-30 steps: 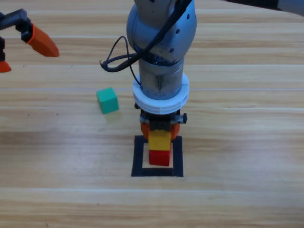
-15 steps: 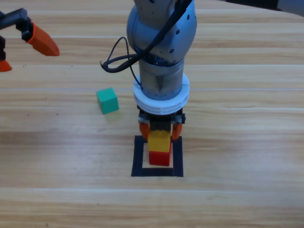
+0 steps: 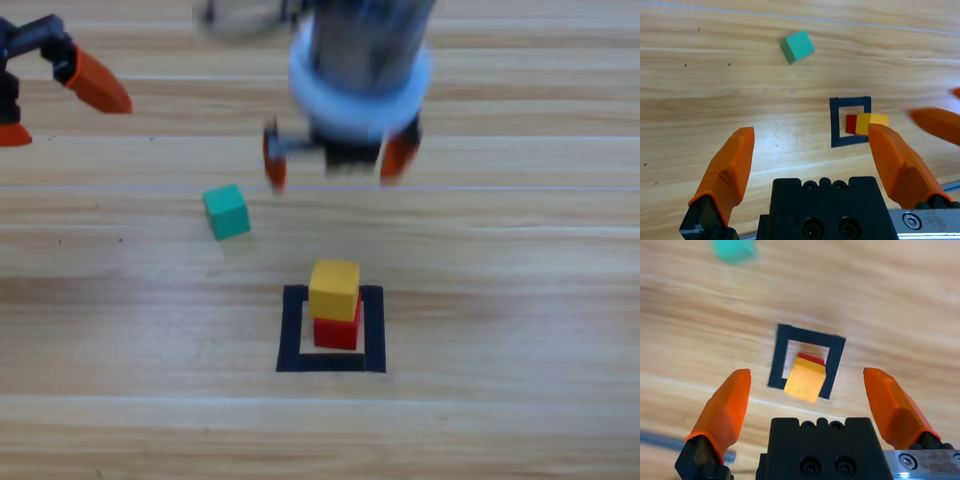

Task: Stack the blocks in the rectangular block: red at the bottom, yellow in the middle, green on top

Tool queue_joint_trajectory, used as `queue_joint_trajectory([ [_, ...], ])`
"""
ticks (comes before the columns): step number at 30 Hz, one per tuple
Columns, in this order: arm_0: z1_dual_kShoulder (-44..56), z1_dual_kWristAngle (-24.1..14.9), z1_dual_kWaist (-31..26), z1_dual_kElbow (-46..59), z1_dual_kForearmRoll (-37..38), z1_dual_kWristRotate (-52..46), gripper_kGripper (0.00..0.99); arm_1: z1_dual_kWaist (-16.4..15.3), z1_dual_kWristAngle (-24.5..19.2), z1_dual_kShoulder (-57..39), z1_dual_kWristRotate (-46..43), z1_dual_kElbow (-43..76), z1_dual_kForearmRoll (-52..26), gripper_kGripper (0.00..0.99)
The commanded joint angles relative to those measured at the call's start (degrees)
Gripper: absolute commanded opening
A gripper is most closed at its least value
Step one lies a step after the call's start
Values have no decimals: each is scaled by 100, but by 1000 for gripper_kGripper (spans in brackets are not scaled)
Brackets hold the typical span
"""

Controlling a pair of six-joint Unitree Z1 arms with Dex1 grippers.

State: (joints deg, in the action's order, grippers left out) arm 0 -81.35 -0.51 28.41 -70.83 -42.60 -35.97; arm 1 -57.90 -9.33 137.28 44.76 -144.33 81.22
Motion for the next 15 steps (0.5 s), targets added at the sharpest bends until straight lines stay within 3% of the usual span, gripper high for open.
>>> queue_joint_trajectory([
  [1,-443,-248,-143,-229,191,-235,966,-213,-113,-1547,-1162,-113,-150,990],
  [4,-935,-318,-143,-669,94,-376,980,-37,-324,-1766,-1523,722,-186,990],
  [5,-1269,-327,-143,-933,-12,-429,983,6,-359,-2083,-1628,1478,-502,990],
  [7,-1788,-353,-134,-1434,-266,-473,982,59,-271,-3093,-1962,3517,-1882,990],
  [8,-2166,-371,-125,-1820,-477,-490,982,130,1,-3867,-2155,4976,-3139,990],
  [9,-2377,-397,-90,-2049,-609,-508,982,130,72,-4192,-2322,5592,-3684,990],
  [15,-4064,-722,147,-4018,-1936,-877,983,130,186,-4702,-2999,7385,-4747,990],
])
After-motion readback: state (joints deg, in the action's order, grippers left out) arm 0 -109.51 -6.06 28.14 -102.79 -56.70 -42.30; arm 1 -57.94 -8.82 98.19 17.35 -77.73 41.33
